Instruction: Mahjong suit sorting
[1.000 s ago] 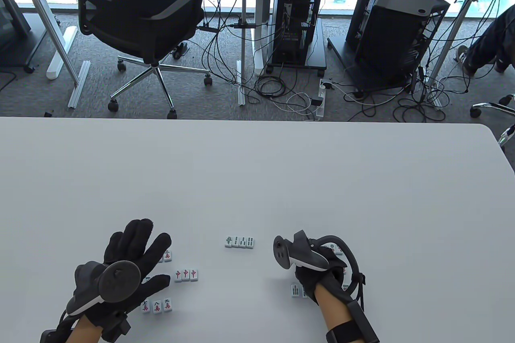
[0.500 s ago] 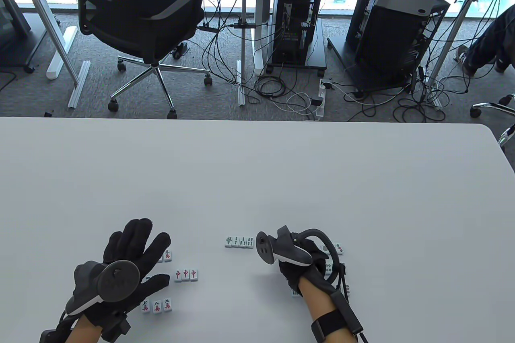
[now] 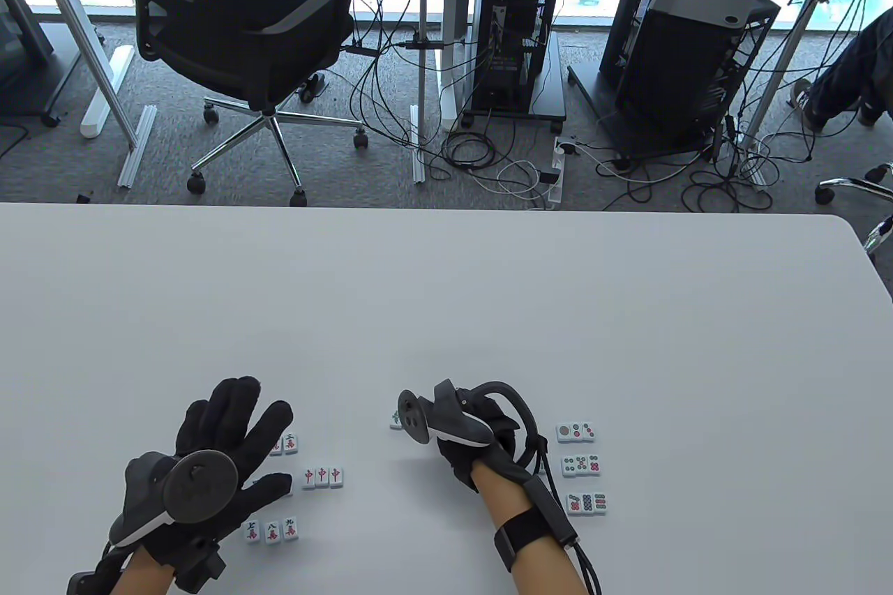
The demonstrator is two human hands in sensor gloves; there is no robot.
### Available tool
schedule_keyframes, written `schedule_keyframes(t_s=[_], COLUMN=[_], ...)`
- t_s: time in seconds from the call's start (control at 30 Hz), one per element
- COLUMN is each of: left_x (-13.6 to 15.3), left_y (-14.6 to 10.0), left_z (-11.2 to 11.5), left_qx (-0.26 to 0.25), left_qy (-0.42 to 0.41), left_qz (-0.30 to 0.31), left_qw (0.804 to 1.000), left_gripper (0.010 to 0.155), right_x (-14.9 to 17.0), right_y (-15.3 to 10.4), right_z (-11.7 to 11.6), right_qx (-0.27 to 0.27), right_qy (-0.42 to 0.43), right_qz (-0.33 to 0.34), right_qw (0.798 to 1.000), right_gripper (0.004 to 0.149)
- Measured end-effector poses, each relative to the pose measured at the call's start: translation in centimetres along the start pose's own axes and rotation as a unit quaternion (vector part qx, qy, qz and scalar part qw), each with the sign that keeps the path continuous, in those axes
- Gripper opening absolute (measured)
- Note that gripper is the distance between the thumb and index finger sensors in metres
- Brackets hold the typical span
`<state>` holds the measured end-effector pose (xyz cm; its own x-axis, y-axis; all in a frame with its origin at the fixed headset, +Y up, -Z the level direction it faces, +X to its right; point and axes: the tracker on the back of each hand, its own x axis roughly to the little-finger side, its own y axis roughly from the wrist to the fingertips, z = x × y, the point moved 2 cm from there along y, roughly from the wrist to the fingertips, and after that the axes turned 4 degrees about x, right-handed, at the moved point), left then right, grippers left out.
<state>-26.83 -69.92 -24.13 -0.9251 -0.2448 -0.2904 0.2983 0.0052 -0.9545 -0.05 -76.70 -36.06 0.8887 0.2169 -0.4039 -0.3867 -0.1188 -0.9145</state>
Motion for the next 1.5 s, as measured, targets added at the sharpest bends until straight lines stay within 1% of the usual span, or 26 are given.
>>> schedule_keyframes(t_s=[0.07, 0.23, 0.3, 0.4, 0.53, 0.6, 0.7, 0.87, 0.93, 1.03, 1.27, 1.43, 1.5], left_x=[0.0, 0.0, 0.0, 0.0, 0.0, 0.0, -0.1, -0.2, -0.2, -0.3, -0.4, -0.4, -0.4], left_y=[0.0, 0.0, 0.0, 0.0, 0.0, 0.0, 0.0, 0.1, 0.1, 0.1, 0.1, 0.1, 0.1], left_z=[0.0, 0.0, 0.1, 0.0, 0.1, 0.1, 0.1, 0.3, 0.4, 0.4, 0.5, 0.5, 0.5], left_qx=[0.000, 0.002, 0.002, 0.002, 0.003, 0.004, 0.005, 0.009, 0.011, 0.013, 0.014, 0.013, 0.013], left_qy=[-0.001, 0.002, 0.003, 0.002, 0.002, 0.004, 0.007, 0.012, 0.015, 0.017, 0.018, 0.017, 0.017], left_qz=[-0.001, 0.000, 0.000, -0.001, -0.001, -0.002, -0.001, -0.002, -0.001, -0.001, -0.001, 0.000, 0.000], left_qw=[1.000, 1.000, 1.000, 1.000, 1.000, 1.000, 1.000, 1.000, 1.000, 1.000, 1.000, 1.000, 1.000], left_gripper=[0.081, 0.081, 0.082, 0.081, 0.081, 0.081, 0.081, 0.081, 0.081, 0.081, 0.082, 0.081, 0.081], right_x=[0.0, 0.1, 0.4, 1.4, 3.7, 5.1, 7.3, 9.1, 9.3, 9.1, 8.3, 7.9, 7.5], right_y=[0.0, -0.1, -0.4, -1.2, -2.6, -3.4, -5.1, -7.2, -7.7, -8.0, -7.5, -6.8, -6.3], right_z=[0.1, -0.2, 0.0, 0.8, 1.9, 1.9, 1.1, -0.6, -1.2, -1.9, -3.0, -2.6, -2.0], right_qx=[0.011, 0.011, 0.015, 0.027, 0.023, 0.010, -0.033, -0.080, -0.088, -0.083, -0.088, -0.098, -0.071], right_qy=[0.004, 0.009, 0.006, 0.007, -0.010, -0.021, -0.028, -0.022, -0.025, -0.034, -0.063, -0.055, -0.033], right_qz=[-0.002, 0.004, 0.004, -0.002, -0.021, -0.034, -0.057, -0.070, -0.071, -0.066, -0.065, -0.064, -0.067], right_qw=[1.000, 1.000, 1.000, 1.000, 0.999, 0.999, 0.997, 0.994, 0.993, 0.994, 0.992, 0.992, 0.995], right_gripper=[0.055, 0.056, 0.059, 0.061, 0.061, 0.060, 0.059, 0.059, 0.060, 0.061, 0.059, 0.059, 0.058])
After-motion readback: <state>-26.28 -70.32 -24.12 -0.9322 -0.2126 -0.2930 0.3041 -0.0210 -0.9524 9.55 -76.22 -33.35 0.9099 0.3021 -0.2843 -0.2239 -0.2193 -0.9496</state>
